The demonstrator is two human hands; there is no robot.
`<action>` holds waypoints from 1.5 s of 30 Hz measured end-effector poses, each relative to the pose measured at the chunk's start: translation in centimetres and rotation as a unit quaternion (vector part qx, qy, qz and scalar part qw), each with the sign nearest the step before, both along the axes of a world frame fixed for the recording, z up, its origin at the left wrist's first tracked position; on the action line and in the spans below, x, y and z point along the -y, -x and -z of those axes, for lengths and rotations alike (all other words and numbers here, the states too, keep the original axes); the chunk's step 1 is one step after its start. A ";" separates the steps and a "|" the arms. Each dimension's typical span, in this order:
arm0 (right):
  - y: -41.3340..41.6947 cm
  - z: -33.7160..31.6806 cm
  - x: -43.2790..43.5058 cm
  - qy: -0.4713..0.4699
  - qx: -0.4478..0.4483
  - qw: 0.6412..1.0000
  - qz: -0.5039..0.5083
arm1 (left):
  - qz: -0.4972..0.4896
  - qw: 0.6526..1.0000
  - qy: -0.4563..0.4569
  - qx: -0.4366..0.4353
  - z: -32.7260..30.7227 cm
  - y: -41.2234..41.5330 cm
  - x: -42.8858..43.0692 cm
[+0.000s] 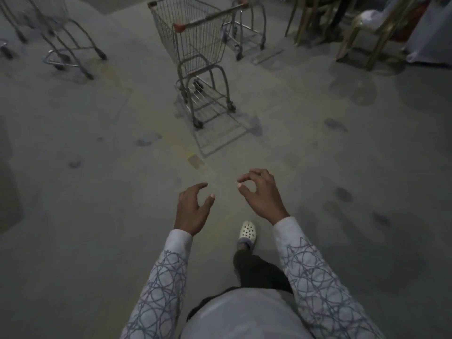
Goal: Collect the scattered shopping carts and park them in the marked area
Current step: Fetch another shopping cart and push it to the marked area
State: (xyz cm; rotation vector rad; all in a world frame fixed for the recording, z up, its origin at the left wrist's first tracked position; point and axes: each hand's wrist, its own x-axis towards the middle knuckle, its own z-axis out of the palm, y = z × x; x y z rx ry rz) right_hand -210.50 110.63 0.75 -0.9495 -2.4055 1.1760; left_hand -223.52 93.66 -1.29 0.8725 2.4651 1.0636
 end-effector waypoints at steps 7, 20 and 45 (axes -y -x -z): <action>15.4 -0.8 -15.1 0.004 0.002 0.999 -0.053 | -0.013 1.000 0.004 0.003 -0.3 11.2 -13.2; 34.3 2.4 -28.0 0.041 0.049 0.989 -0.134 | -0.039 0.999 -0.001 0.033 1.3 28.6 -29.8; 66.8 0.5 -55.6 0.013 -0.011 1.000 0.024 | 0.070 0.997 -0.018 -0.017 -2.7 66.8 -59.6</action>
